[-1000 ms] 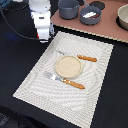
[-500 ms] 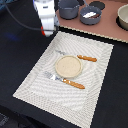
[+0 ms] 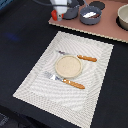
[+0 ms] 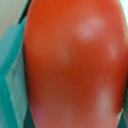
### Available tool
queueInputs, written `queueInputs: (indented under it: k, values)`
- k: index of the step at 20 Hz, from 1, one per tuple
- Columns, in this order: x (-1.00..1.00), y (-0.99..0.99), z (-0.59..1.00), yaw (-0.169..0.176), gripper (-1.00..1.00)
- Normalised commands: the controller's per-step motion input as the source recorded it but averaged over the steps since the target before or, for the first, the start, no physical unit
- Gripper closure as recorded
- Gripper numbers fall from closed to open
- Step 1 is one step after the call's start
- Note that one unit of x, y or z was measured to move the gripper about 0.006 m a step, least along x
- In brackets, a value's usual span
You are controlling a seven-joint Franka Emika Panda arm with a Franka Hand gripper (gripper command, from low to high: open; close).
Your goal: Place the fish, sausage, and tomato into the frying pan.
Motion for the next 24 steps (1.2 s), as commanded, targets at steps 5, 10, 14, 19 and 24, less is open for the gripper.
queueInputs:
  k: [5, 10, 14, 19, 24]
  values:
    - [1.00, 0.64, 0.97, 0.000, 1.00]
    - [1.00, 0.60, 0.79, 0.000, 1.00]
    - [0.99, 0.57, 0.15, 0.000, 1.00]
    - [0.88, 0.52, -0.19, -0.002, 1.00]
    - [0.51, 0.38, -0.32, -0.013, 1.00]
